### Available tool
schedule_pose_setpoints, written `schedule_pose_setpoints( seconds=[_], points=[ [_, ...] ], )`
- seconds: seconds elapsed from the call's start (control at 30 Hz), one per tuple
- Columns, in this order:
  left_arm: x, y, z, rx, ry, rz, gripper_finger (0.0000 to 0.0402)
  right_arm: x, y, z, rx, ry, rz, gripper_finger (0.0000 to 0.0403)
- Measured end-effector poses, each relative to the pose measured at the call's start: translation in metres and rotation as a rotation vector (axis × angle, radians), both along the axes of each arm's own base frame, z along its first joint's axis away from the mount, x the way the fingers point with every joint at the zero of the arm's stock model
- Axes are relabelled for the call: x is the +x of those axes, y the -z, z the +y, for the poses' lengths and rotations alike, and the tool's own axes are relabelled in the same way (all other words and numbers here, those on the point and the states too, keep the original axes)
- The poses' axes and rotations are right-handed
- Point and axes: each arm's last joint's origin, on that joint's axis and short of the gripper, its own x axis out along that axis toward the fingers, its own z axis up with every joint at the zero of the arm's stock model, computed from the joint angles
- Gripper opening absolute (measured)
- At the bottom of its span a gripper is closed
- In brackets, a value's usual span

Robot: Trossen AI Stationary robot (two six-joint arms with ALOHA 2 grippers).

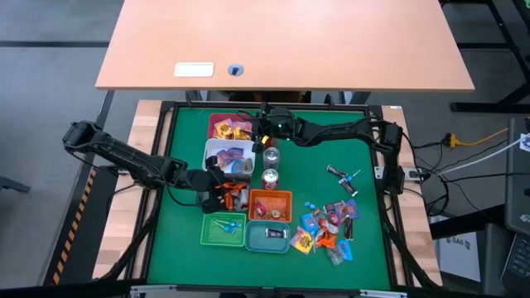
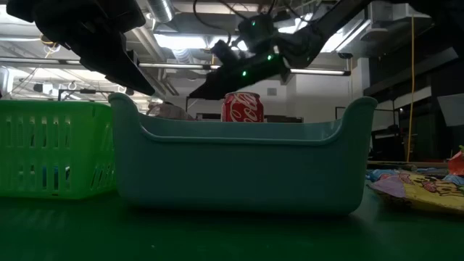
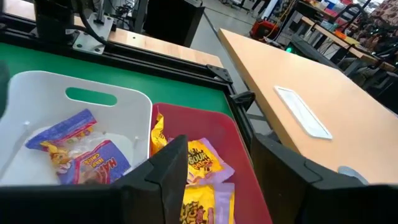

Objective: Sort candy
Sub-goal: Put the brown candy into the teal green bin

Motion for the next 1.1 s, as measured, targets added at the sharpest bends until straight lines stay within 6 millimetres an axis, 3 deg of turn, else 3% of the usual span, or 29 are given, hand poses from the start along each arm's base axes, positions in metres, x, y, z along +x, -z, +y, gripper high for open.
schedule_pose_setpoints(
  seconds=[0.13, 0.27, 0.5, 0.67, 0.83, 0.97, 1.1],
  points=[
    [0.000, 0.000, 0.000, -0.002, 0.002, -0.003, 0.0107, -0.016, -0.030, 0.012, 0.003, 0.022, 0.063, 0.0177],
    [0.001, -0.001, 0.000, -0.007, 0.005, -0.011, 0.0107, -0.047, -0.062, 0.034, 0.024, 0.029, 0.222, 0.0177],
    [0.002, -0.002, -0.001, -0.012, 0.006, -0.024, 0.0107, -0.128, -0.111, 0.077, 0.170, 0.013, 0.477, 0.0177],
    [0.002, -0.003, -0.001, -0.016, 0.006, -0.038, 0.0107, -0.184, -0.129, 0.088, 0.374, 0.131, 0.542, 0.0177],
    [0.002, -0.003, -0.001, -0.016, 0.006, -0.040, 0.0107, -0.225, -0.111, 0.092, 0.491, 0.248, 0.549, 0.0177],
    [0.002, -0.003, -0.001, -0.016, 0.006, -0.041, 0.0107, -0.249, -0.080, 0.096, 0.572, 0.304, 0.585, 0.0177],
    [0.003, -0.003, -0.001, -0.016, 0.006, -0.042, 0.0107, -0.261, -0.045, 0.099, 0.691, 0.347, 0.656, 0.0177]
  ],
)
